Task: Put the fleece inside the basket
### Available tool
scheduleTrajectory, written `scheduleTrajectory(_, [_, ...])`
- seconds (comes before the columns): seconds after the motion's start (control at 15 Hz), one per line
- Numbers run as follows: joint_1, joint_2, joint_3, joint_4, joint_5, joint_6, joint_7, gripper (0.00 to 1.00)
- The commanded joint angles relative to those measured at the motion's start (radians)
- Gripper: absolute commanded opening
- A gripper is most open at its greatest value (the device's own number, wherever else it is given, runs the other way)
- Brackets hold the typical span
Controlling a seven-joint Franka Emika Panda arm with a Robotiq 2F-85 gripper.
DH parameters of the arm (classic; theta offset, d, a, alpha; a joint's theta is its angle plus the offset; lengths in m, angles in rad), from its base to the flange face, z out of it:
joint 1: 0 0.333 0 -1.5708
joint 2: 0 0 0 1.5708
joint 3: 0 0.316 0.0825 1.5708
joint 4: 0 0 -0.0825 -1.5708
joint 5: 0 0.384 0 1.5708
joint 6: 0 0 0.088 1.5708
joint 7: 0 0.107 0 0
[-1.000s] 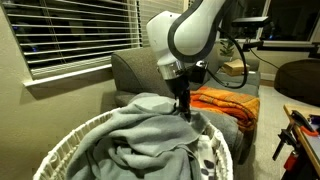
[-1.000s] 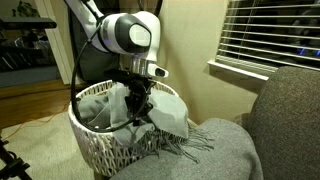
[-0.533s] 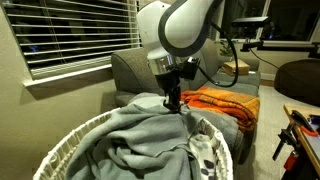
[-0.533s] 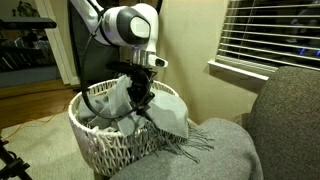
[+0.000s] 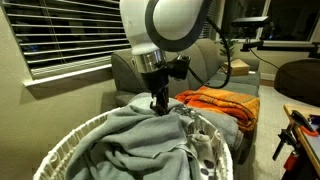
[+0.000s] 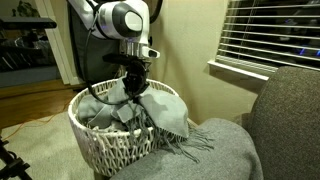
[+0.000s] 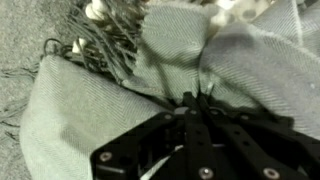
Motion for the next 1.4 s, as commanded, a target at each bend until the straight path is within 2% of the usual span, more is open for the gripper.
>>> scheduleTrajectory(0.0, [0.017,0.01,0.015,0.035,0.014,-0.025,-0.04,0.01])
scheduleTrajectory(0.2, [0.025,0.015,0.026,0.048,0.015,-0.028,-0.057,0.01])
scheduleTrajectory(0.27, [0.025,0.017,0.029,0.049,0.018,-0.028,-0.063,0.26])
scheduleTrajectory(0.4, [0.02,0.016,0.028,0.048,0.021,-0.028,-0.071,0.32])
scheduleTrajectory(1.07, [-0.012,-0.003,-0.022,0.017,0.011,-0.017,-0.048,0.97])
scheduleTrajectory(1.33, [-0.02,-0.016,-0.043,-0.002,0.006,-0.015,-0.038,1.0])
